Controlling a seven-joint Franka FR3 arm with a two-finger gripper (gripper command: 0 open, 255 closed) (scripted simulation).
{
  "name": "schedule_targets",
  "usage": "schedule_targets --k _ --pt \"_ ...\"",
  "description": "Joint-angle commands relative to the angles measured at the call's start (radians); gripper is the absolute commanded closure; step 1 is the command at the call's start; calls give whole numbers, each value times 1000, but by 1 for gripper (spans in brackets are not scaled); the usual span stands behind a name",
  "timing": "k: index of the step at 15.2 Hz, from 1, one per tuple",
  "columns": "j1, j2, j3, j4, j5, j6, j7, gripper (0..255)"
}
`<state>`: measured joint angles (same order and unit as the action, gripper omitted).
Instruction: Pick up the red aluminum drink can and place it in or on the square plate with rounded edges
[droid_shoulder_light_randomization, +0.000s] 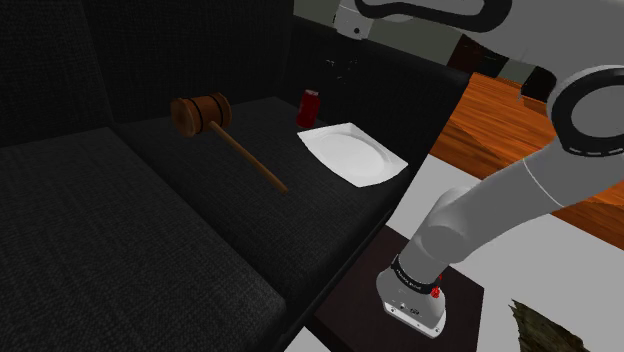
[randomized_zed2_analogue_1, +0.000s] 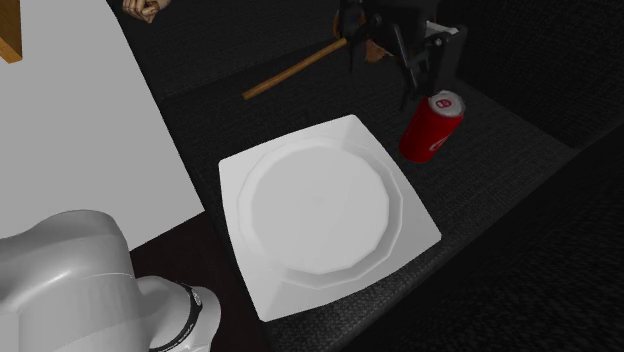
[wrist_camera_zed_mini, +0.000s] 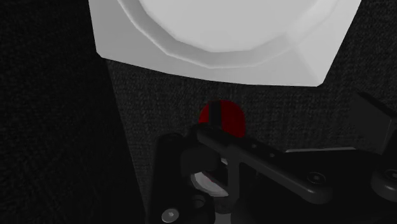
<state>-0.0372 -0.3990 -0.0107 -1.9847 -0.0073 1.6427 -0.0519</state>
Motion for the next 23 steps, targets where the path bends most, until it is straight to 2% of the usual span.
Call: schedule_targets --k 1,7,15,22,23 --pt "-6 93 -7 76 -2 2 -1 0" --pt "-27 345 -37 331 -2 -43 -21 0" --pt "-27 328 -37 208 -3 63 -20 0" --pt "-27 329 -37 209 -3 62 -20 0" --pt "-27 329 -37 209 -3 62 -20 255"
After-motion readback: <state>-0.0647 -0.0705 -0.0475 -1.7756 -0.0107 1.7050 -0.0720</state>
